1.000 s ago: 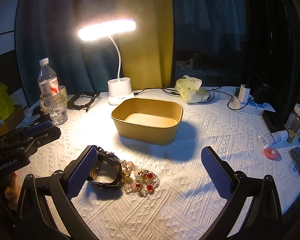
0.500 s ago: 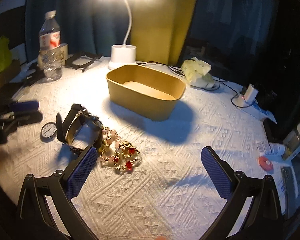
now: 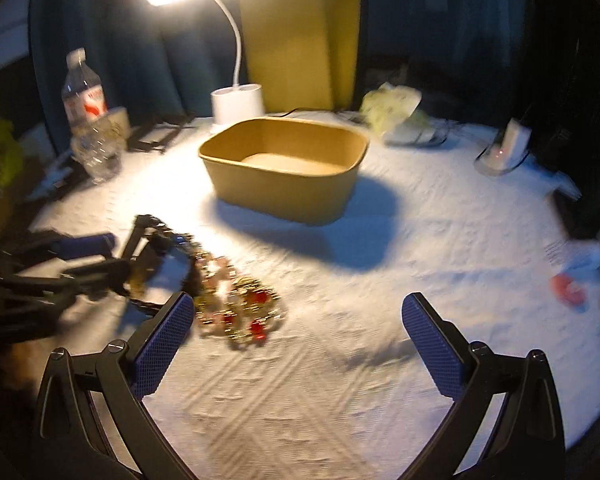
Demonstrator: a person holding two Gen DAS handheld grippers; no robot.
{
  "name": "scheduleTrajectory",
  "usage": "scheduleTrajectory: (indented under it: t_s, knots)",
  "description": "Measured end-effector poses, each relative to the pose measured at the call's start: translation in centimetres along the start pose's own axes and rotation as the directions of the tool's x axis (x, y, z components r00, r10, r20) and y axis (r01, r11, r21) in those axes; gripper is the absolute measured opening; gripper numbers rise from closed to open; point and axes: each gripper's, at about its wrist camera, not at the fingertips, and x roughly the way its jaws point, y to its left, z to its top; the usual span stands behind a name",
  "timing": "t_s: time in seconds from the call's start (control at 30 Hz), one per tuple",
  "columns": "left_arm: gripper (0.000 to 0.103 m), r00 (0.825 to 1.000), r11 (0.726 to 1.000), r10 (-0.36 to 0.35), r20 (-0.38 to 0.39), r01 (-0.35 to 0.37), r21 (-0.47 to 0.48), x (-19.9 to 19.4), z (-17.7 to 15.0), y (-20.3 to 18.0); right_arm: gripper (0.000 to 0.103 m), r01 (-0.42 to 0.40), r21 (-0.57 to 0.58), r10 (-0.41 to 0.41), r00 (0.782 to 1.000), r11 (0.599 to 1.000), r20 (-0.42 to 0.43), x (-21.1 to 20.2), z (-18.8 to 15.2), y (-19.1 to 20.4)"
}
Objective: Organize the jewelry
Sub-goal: 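Lower the left tool onto the black-strap wristwatch and close on its strap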
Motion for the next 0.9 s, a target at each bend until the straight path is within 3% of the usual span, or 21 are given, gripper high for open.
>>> scheduleTrajectory:
  t_s: [0.33, 0.47, 0.9]
  knots:
    - [0.048, 0.997, 0.998, -0.059, -0.041, 0.058, -0.036, 1.1, -0.2, 0.5, 0.102, 0.020, 0.026, -0.020, 1.000, 0.999, -0.005, 0.9, 0.2, -0.9]
    - [0.025, 0.995, 0.994, -0.096, -0.040, 0.094, -0.049, 1.3, -0.2, 0.4, 0.102, 0.016, 0.023, -0.016, 1.000, 1.000, -0.011, 1.0, 0.2, -0.8]
    - [0.015, 0.992, 0.994, -0.088, 0.086, 0.093, -0.049, -1.7, 0.0, 1.4, 0.103, 0.014, -0.018, -0.014, 1.000, 1.000, 0.002, 0.5, 0.7, 0.8]
